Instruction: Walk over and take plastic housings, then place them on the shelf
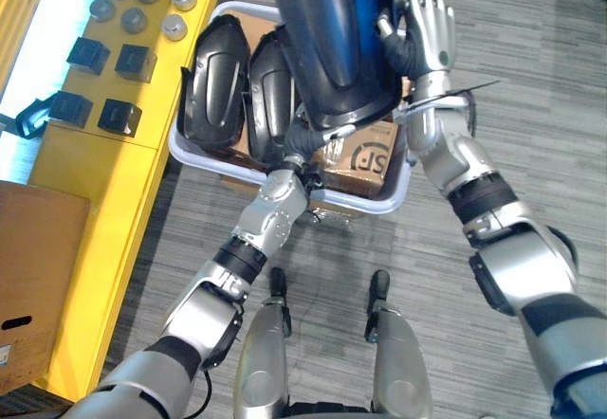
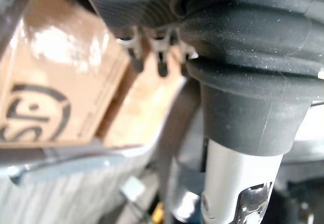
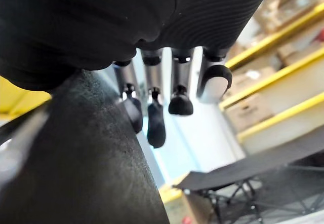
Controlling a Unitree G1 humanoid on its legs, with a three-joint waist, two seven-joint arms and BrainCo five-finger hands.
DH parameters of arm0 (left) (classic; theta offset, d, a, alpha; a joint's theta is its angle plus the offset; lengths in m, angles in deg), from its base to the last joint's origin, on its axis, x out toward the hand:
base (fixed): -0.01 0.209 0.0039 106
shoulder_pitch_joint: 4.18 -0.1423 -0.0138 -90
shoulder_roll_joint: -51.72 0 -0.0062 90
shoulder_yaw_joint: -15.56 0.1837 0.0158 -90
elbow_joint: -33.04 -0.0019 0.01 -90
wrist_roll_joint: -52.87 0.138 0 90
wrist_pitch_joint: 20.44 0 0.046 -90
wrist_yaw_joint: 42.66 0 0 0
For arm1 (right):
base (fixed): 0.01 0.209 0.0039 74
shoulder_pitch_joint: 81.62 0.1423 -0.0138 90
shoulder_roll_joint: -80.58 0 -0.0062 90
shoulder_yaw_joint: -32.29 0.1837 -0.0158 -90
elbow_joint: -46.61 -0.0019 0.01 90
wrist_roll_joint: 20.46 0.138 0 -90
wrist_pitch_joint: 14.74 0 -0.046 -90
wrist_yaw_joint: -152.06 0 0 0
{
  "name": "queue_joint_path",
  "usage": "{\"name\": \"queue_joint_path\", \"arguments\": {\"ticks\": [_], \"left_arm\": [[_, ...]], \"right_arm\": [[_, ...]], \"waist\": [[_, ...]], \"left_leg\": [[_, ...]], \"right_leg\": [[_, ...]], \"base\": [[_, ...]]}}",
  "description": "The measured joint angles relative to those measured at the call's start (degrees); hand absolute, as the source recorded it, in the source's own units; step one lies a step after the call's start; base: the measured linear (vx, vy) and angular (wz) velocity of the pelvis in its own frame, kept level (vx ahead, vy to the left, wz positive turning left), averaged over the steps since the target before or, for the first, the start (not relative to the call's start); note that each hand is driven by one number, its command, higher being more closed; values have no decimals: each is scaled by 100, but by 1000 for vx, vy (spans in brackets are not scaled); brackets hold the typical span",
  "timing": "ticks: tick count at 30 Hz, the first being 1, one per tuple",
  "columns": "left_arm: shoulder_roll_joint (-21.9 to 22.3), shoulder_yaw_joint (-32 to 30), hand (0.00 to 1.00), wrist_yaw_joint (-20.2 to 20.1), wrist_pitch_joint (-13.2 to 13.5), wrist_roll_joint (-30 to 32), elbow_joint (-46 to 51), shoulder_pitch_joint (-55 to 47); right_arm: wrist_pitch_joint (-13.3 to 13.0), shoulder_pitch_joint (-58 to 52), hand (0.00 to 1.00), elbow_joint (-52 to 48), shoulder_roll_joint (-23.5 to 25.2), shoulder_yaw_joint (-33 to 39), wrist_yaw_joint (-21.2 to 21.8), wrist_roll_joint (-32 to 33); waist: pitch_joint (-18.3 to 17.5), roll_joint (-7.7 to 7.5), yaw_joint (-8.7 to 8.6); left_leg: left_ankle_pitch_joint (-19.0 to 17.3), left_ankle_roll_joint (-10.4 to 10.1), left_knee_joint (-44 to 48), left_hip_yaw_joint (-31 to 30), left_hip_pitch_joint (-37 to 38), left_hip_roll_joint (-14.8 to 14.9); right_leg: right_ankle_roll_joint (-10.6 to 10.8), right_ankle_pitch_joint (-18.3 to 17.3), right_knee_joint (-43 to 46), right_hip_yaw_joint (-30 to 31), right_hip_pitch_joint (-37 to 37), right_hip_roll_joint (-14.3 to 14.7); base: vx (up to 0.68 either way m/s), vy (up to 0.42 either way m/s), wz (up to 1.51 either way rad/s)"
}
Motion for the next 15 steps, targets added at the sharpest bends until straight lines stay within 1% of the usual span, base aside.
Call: {"name": "queue_joint_path", "arguments": {"ticks": [2, 4, 6, 7, 9, 10, 13, 15], "left_arm": [[-24, -32, 0, -10, 3, -188, -43, 10], [-27, -105, 0, -116, 26, -394, -55, 17], [-42, -124, 0, -205, 114, -587, -55, 31], [-44, -149, 0, -214, 245, -754, -54, 40], [-48, -206, 0, -222, 376, -887, -52, 54], [-42, -264, 0, -220, 507, -1023, -43, 70], [-57, -401, 0, -206, 701, -1091, -26, 144], [-57, -462, 0, -189, 889, -1215, -22, 177]], "right_arm": [[-16, 1, 100, -54, 4, -44, 6, -58], [-18, 1, 100, -77, 4, -70, 9, -92], [-18, 1, 100, -78, 3, -71, 32, -105], [-18, 0, 100, -78, 4, -77, 91, -105], [-18, -3, 100, -78, 4, -121, 101, -109], [-24, -18, 100, -78, 11, -129, 103, -119], [-71, -113, 100, -85, 23, -122, 98, -216], [-77, -155, 100, -107, 15, -115, 90, -215]], "waist": [[0, -1, -1], [0, -2, -4], [0, -3, -14], [1, -5, -30], [8, -16, -54], [10, -31, -70], [0, -93, -100], [11, -163, -115]], "left_leg": [[0, 0, -5, 1, 0, 2], [1, -2, -17, 0, 0, 1], [2, -2, -30, -1, 0, 0], [2, -3, -37, 0, 0, -1], [2, -3, -41, 0, 1, 1], [2, -3, -44, 0, 0, 2], [2, -3, -50, 0, 3, 9], [2, -4, -51, 2, 2, 10]], "right_leg": [[0, 1, -1, -1, 0, 2], [0, 1, -4, -1, -1, 3], [0, 1, -8, -3, -1, 3], [0, 1, -13, -3, -1, 3], [0, 1, -15, -3, -1, 6], [0, 1, -17, -3, -2, 8], [0, 1, -21, -3, -1, 14], [-1, 1, -22, -1, -2, 15]], "base": [[0, 0, 0], [0, 0, 0], [0, 0, 0], [0, 0, 0], [0, 0, 0], [0, 0, 0], [0, 0, 0], [0, 0, 0]]}}
